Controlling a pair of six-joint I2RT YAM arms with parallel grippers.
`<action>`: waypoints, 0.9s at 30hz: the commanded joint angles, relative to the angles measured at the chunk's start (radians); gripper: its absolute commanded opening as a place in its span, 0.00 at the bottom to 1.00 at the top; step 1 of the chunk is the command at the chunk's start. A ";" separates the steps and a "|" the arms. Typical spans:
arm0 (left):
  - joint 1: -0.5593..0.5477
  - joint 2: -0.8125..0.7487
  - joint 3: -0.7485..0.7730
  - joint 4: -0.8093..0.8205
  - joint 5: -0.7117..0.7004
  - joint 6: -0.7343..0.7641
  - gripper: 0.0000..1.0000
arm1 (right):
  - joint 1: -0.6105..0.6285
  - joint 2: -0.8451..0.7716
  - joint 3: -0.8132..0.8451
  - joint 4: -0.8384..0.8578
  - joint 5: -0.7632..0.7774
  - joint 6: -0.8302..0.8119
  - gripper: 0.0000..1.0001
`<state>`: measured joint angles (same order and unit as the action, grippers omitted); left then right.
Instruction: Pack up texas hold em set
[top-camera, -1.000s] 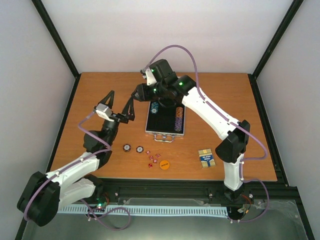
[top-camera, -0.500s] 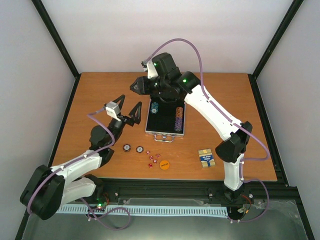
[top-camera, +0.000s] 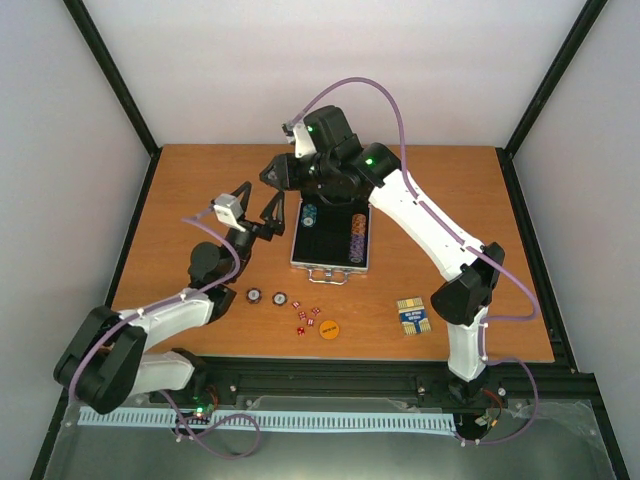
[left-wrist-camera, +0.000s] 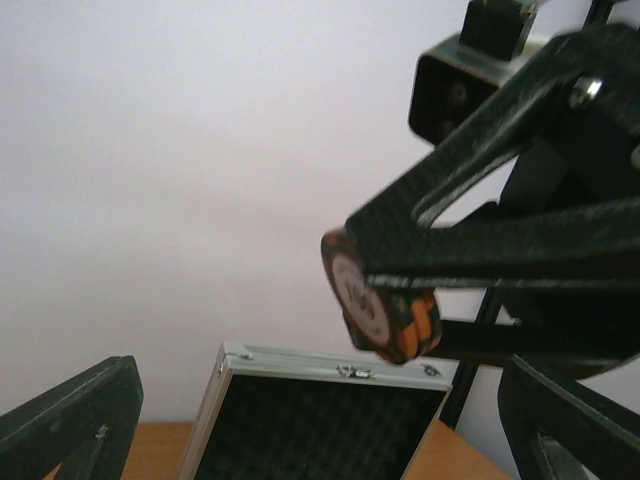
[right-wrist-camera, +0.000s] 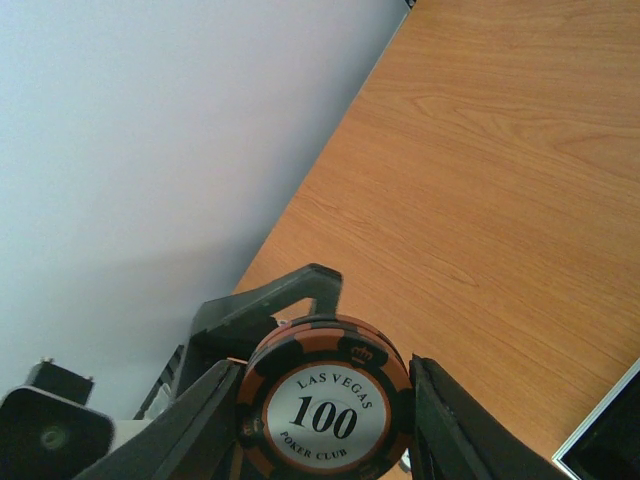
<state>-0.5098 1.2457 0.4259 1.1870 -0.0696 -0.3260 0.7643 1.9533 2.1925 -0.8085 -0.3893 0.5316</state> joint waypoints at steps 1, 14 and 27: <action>0.002 -0.066 0.037 0.011 0.005 -0.032 1.00 | -0.006 0.007 0.015 0.000 -0.011 -0.013 0.13; 0.002 -0.008 0.056 0.061 0.042 -0.105 0.96 | -0.006 0.007 0.013 0.005 -0.020 -0.007 0.13; 0.002 0.021 0.103 0.098 0.016 -0.106 0.94 | -0.006 0.006 0.015 -0.005 -0.028 -0.014 0.13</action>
<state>-0.5098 1.2743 0.4873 1.2060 -0.0551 -0.4152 0.7597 1.9533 2.1925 -0.8108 -0.4061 0.5316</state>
